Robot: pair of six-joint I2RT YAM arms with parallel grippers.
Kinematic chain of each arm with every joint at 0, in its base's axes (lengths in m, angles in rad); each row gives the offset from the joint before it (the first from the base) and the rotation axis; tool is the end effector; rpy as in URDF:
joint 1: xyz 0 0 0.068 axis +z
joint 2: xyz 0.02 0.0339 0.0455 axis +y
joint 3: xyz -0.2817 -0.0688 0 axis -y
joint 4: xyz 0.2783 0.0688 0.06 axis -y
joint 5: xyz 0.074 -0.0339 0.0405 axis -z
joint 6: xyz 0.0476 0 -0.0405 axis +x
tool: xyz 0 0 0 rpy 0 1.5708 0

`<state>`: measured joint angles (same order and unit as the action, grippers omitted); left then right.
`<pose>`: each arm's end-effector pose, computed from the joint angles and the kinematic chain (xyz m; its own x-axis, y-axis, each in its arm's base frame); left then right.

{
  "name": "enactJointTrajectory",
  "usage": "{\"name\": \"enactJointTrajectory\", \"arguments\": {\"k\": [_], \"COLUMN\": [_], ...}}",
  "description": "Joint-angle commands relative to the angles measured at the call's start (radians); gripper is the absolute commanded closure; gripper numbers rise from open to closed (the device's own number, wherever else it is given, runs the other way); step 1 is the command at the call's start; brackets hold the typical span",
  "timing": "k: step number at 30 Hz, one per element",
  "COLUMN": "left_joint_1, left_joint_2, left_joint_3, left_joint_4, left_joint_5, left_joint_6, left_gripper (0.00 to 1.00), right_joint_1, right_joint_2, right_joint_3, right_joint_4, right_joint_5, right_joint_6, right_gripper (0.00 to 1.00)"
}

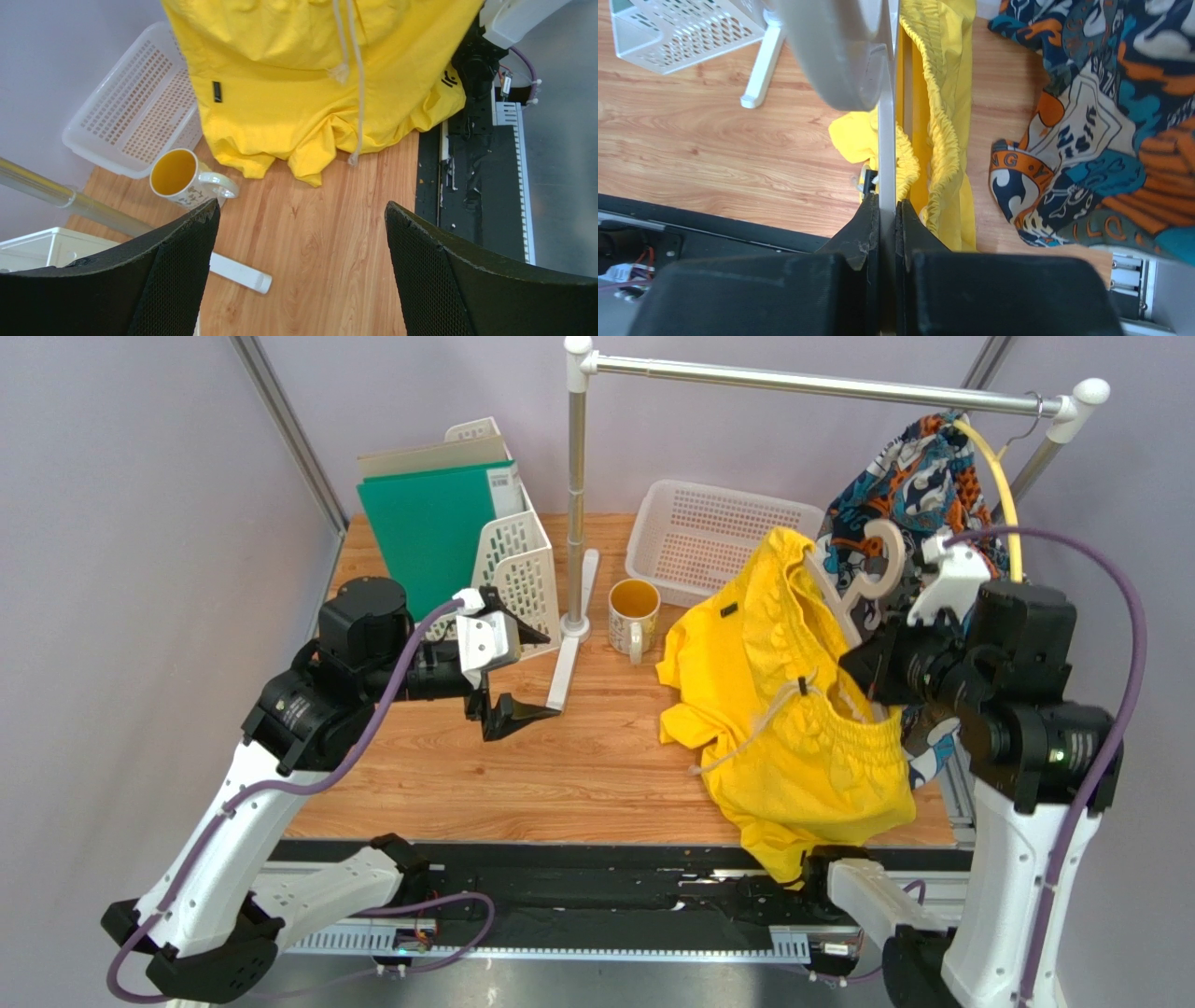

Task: Place the shorts on the hanger

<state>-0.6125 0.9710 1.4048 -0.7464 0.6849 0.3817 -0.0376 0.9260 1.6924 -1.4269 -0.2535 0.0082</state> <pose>0.1412 -0.1360 0.4834 0.1158 0.2712 -0.9555 0.9640 0.2011 0.1739 0.1048 0.0080 0.5012 -0.6144 0.0311 -0.7884 -0.1565 0.9746 0.1603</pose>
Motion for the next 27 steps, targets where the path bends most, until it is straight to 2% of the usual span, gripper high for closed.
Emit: {"name": "enactJointTrajectory", "arguments": {"k": [1, 4, 7, 10, 17, 22, 27], "left_joint_1": [0.007, 0.008, 0.008, 0.007, 0.007, 0.005, 0.007], "left_joint_2": [-0.040, -0.057, -0.064, -0.068, -0.094, -0.100, -0.097], "left_joint_3": [-0.045, -0.066, -0.067, -0.069, -0.116, -0.142, -0.144], "left_joint_4": [0.033, 0.039, 0.044, 0.048, 0.062, 0.053, 0.033], "left_joint_5": [0.045, 0.056, 0.077, 0.094, 0.104, 0.105, 0.094], "left_joint_6": [-0.021, -0.032, -0.046, -0.064, -0.072, -0.064, -0.053], "left_gripper": [0.09, 0.09, 0.09, 0.09, 0.09, 0.09, 0.09], "right_joint_1": [-0.008, -0.022, -0.067, -0.110, -0.244, -0.294, -0.301], "right_joint_2": [0.120, 0.212, 0.266, 0.313, 0.448, 0.508, 0.545], "right_joint_3": [0.248, 0.364, 0.403, 0.418, 0.621, 0.661, 0.623], "right_joint_4": [0.151, 0.160, 0.197, 0.236, 0.275, 0.298, 0.293], "right_joint_5": [-0.061, -0.023, -0.038, -0.087, -0.197, -0.228, -0.228], "right_joint_6": [0.049, 0.061, 0.122, 0.159, 0.183, 0.197, 0.193], "right_gripper": [1.00, 1.00, 1.00, 1.00, 1.00, 1.00, 1.00]}}
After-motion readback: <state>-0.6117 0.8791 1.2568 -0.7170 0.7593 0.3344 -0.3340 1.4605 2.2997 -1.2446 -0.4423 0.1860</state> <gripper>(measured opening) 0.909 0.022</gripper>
